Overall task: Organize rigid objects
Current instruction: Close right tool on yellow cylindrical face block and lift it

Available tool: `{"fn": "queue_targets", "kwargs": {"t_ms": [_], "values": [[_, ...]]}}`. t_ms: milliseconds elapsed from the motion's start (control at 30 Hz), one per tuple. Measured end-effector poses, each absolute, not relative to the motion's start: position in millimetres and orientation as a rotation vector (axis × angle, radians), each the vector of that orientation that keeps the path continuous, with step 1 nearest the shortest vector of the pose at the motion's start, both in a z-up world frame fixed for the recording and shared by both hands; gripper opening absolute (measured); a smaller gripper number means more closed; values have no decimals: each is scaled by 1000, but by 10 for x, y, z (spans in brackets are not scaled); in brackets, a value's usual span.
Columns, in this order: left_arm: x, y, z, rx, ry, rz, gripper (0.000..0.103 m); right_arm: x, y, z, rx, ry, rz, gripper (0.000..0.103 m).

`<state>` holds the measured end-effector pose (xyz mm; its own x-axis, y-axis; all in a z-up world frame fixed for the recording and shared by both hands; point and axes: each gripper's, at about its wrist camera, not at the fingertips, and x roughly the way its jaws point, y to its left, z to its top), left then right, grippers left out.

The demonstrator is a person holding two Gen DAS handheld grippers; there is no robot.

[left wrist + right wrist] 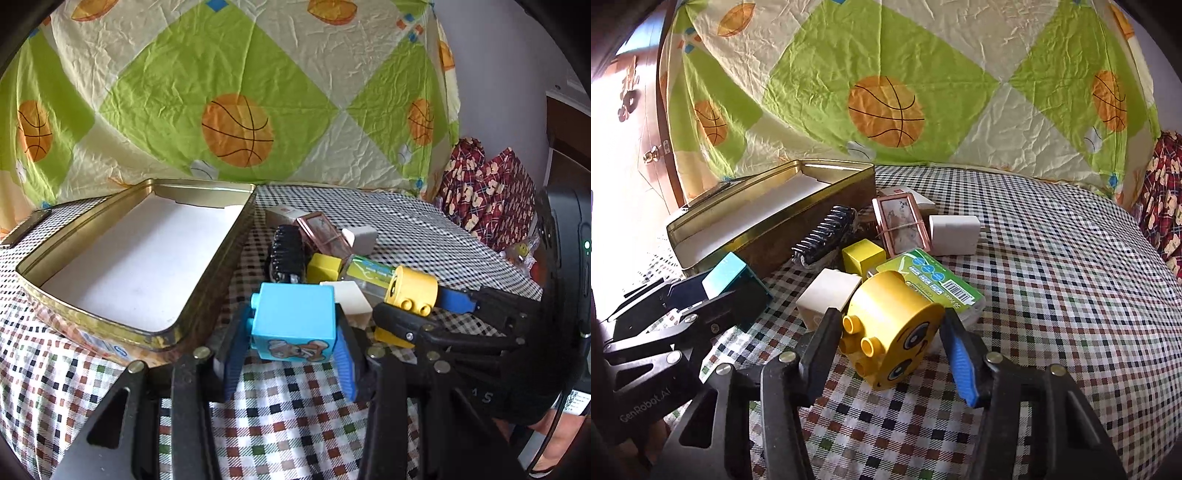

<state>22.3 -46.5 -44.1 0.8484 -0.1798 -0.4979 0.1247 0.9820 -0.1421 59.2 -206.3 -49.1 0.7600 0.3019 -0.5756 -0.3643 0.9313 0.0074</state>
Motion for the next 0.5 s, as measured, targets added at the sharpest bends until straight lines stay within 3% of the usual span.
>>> {"fn": "queue_targets", "kwargs": {"t_ms": [500], "values": [[175,-463,-406,-104,500,-150,41,399,-2146,-364,-81,440,374,57]]}}
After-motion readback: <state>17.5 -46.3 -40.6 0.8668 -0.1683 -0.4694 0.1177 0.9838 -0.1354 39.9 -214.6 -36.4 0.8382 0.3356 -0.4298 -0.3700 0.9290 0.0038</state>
